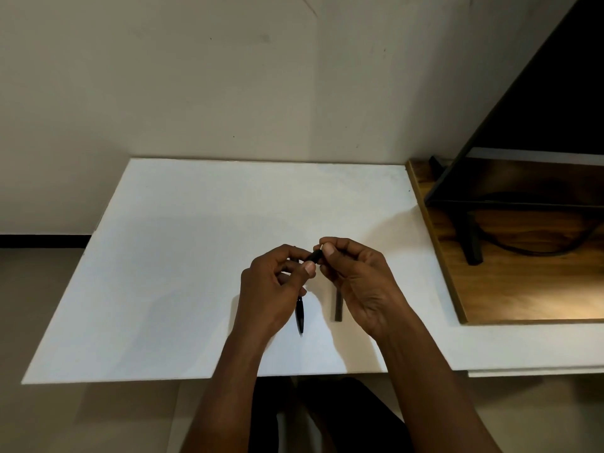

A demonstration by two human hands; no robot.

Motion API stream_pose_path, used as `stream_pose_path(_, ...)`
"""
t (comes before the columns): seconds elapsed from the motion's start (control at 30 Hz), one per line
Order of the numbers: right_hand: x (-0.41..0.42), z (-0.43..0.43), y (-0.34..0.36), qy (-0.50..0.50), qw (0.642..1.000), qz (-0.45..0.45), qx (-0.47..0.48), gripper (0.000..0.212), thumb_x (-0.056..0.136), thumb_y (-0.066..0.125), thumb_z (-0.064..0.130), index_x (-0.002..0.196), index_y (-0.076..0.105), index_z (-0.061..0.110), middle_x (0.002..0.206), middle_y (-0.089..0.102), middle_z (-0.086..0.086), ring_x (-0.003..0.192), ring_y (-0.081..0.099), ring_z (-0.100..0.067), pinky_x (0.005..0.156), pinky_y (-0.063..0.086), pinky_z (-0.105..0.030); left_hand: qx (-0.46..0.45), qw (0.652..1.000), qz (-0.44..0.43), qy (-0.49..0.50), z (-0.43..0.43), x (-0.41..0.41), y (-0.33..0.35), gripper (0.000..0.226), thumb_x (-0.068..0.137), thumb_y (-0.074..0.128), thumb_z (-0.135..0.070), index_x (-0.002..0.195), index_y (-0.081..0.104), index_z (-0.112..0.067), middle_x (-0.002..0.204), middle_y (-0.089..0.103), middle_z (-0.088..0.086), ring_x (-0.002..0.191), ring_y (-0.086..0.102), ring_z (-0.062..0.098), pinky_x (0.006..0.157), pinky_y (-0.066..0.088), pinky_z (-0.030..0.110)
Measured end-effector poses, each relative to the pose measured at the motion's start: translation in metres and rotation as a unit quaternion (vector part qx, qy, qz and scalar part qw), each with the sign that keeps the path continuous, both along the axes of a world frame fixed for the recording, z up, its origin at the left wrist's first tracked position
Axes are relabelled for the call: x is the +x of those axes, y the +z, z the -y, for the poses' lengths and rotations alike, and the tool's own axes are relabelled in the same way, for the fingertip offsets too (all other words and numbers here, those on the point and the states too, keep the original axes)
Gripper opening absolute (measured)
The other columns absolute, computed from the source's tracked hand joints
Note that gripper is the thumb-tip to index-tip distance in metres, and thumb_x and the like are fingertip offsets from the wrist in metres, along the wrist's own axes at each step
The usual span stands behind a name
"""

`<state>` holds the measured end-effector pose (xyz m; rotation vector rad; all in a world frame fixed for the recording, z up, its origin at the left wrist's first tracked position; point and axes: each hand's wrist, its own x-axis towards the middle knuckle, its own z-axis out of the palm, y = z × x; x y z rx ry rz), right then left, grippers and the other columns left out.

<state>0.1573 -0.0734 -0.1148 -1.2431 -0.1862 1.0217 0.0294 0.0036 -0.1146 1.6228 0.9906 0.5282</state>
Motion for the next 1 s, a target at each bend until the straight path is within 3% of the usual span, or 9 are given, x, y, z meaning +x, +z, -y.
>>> stream_pose_path(0.1,-0.001,0.000,-0.001,-0.012,1.000,-0.021,0.006,0.010,0.089,0.065,0.000,0.095,0.073,0.002,0.087,0.075,-0.010,0.084,0.070,-0.019,0.083,0.058,-0.025,0.002,1.000,0.001,0.002,0.001,0.001,0.001,0.007,0.090,0.069,-0.024,0.095,0.073,-0.027,0.076,0.077,-0.006,0.055,0.068,0.009,0.057,0.050,0.018)
stream_pose_path(0.2,-0.001,0.000,-0.002,-0.018,0.999,-0.027,0.010,0.010,0.088,0.065,-0.002,0.095,0.072,0.000,0.084,0.075,-0.011,0.081,0.070,-0.020,0.082,0.059,-0.025,0.002,1.000,0.004,0.004,0.001,0.000,0.002,0.007,0.091,0.068,-0.024,0.094,0.073,-0.026,0.075,0.077,-0.006,0.051,0.064,0.007,0.057,0.048,0.014)
stream_pose_path(0.5,0.002,0.004,-0.006,0.018,0.993,0.111,-0.027,0.010,0.089,0.068,0.002,0.097,0.073,-0.003,0.091,0.075,-0.021,0.086,0.072,-0.029,0.082,0.059,-0.030,0.043,0.999,-0.028,0.008,0.002,0.000,-0.002,0.008,0.089,0.071,-0.024,0.086,0.072,-0.032,0.073,0.076,-0.010,0.063,0.067,0.009,0.070,0.059,0.037)
stream_pose_path(0.67,0.004,0.006,-0.001,0.025,0.996,0.086,-0.022,0.018,0.086,0.072,0.003,0.103,0.074,0.001,0.093,0.076,-0.021,0.086,0.072,-0.030,0.081,0.060,-0.031,0.022,0.999,-0.030,0.002,0.001,-0.001,-0.001,0.005,0.091,0.068,-0.027,0.092,0.073,-0.026,0.074,0.077,-0.009,0.055,0.064,0.005,0.065,0.054,0.023)
stream_pose_path(0.73,0.006,0.006,0.000,-0.003,0.987,0.151,-0.058,0.020,0.086,0.074,0.008,0.106,0.075,0.011,0.088,0.077,-0.012,0.083,0.073,-0.024,0.076,0.060,-0.030,0.000,1.000,-0.017,0.010,0.001,0.001,0.000,0.008,0.092,0.067,-0.026,0.095,0.073,-0.024,0.076,0.077,-0.008,0.051,0.063,0.004,0.060,0.050,0.014)
stream_pose_path(0.77,0.007,0.006,-0.004,-0.023,0.965,0.239,-0.110,0.018,0.087,0.074,0.012,0.104,0.075,0.016,0.086,0.077,-0.006,0.081,0.073,-0.019,0.074,0.058,-0.027,-0.013,1.000,-0.011,0.016,0.002,0.002,0.000,0.008,0.093,0.066,-0.025,0.096,0.073,-0.023,0.077,0.077,-0.007,0.050,0.062,0.003,0.057,0.048,0.011)
stream_pose_path(0.87,0.005,0.006,-0.017,-0.016,0.826,0.508,-0.245,0.011,0.090,0.070,0.021,0.099,0.076,0.023,0.090,0.074,0.009,0.088,0.066,-0.013,0.078,0.052,-0.026,-0.036,0.999,0.002,0.032,0.003,0.002,0.000,0.010,0.093,0.065,-0.025,0.099,0.073,-0.022,0.079,0.078,-0.005,0.049,0.060,0.003,0.053,0.044,0.007)
stream_pose_path(0.93,0.003,0.004,-0.023,0.035,0.767,0.575,-0.283,0.014,0.092,0.067,0.027,0.103,0.076,0.024,0.096,0.074,0.007,0.098,0.061,-0.020,0.083,0.048,-0.036,-0.034,0.999,0.006,0.036,0.002,0.001,0.000,0.011,0.094,0.065,-0.024,0.102,0.072,-0.024,0.078,0.078,-0.004,0.049,0.059,0.002,0.052,0.043,0.006)
stream_pose_path(1.0,0.001,0.001,-0.025,0.077,0.725,0.604,-0.322,0.017,0.094,0.064,0.030,0.106,0.076,0.027,0.099,0.073,0.004,0.105,0.056,-0.025,0.081,0.042,-0.036,-0.026,0.999,0.004,0.032,0.000,0.000,0.000,0.012,0.094,0.064,-0.023,0.103,0.071,-0.026,0.078,0.078,-0.005,0.049,0.060,0.002,0.053,0.043,0.005)
